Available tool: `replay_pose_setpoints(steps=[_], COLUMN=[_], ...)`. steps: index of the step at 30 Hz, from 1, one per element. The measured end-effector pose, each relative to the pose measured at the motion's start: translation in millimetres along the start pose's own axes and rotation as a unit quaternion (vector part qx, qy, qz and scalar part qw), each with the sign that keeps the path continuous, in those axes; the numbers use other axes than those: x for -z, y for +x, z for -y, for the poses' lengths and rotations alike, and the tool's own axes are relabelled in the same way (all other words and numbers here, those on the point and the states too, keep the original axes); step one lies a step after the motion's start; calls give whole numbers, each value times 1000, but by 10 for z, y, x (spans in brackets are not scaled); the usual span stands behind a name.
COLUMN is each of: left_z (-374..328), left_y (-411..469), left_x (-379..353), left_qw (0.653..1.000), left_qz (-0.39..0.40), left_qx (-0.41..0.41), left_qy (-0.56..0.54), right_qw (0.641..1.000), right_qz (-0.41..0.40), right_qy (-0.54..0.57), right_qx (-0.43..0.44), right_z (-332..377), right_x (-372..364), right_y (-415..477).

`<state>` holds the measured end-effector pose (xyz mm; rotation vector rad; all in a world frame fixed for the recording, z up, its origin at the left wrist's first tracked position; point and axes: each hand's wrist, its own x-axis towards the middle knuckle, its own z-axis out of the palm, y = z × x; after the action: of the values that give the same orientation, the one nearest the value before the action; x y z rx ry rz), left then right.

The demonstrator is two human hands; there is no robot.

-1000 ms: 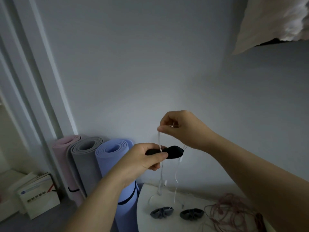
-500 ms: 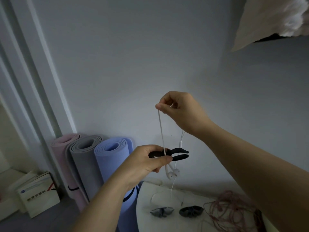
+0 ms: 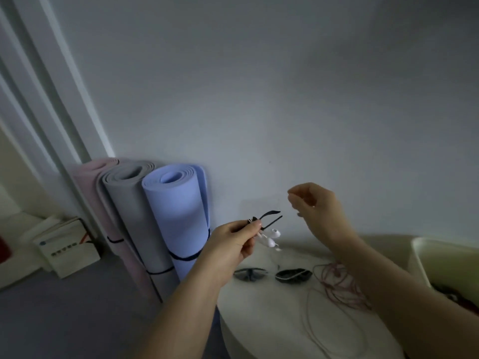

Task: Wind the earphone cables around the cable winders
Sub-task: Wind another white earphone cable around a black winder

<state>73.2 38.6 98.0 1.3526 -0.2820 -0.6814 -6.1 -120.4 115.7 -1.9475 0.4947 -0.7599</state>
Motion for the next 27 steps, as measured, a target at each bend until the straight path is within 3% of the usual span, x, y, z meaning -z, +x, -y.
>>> replay_pose_setpoints(steps=[6, 10, 17, 27], left_z=[367, 573, 884, 915], left_y=[162, 251, 350, 395], left_x=[-63, -79, -45, -34], left_qw=[997, 997, 994, 995], left_qz=[-67, -77, -78, -66], left_qx=[18, 19, -36, -67], left_qy=[-35, -27, 63, 19], right_qw=[987, 983, 932, 926], right_qz=[122, 94, 64, 17], right_qy=[89, 139, 240, 285], right_qx=[-48, -81, -263, -246], right_z=[-269, -461, -704, -784], right_x=[-170, -323, -506, -650], right_y=[-507, -486, -396, -417])
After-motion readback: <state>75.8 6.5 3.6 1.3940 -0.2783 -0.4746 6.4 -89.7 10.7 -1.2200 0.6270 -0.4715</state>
